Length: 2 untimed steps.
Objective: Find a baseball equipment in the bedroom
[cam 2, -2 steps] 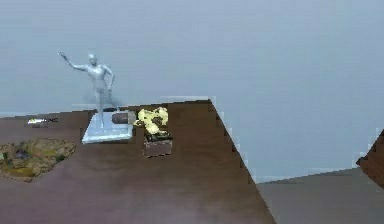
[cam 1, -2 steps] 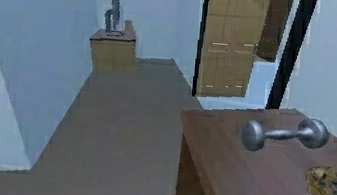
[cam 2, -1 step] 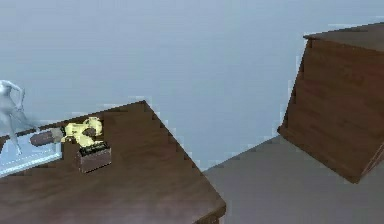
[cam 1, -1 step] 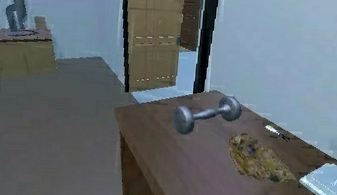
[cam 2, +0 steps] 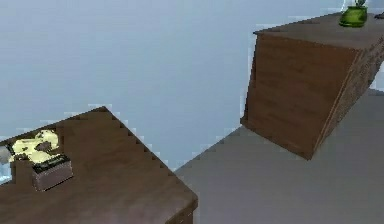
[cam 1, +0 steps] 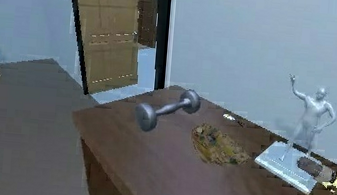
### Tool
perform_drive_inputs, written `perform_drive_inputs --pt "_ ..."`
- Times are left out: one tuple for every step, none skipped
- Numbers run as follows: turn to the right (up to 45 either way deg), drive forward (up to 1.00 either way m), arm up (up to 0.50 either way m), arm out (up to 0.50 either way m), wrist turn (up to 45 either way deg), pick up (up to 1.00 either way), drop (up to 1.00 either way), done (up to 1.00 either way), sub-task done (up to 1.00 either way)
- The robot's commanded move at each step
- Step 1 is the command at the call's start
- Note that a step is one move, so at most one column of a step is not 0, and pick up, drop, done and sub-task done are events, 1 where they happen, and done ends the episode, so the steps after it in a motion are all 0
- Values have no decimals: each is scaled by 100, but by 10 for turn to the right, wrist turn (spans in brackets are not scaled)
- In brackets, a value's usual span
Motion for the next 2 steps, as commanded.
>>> perform_drive_inputs --pt "60 0 0 0 0 0 0 0 0" --pt "0 0 0 0 0 0 0 100 0"
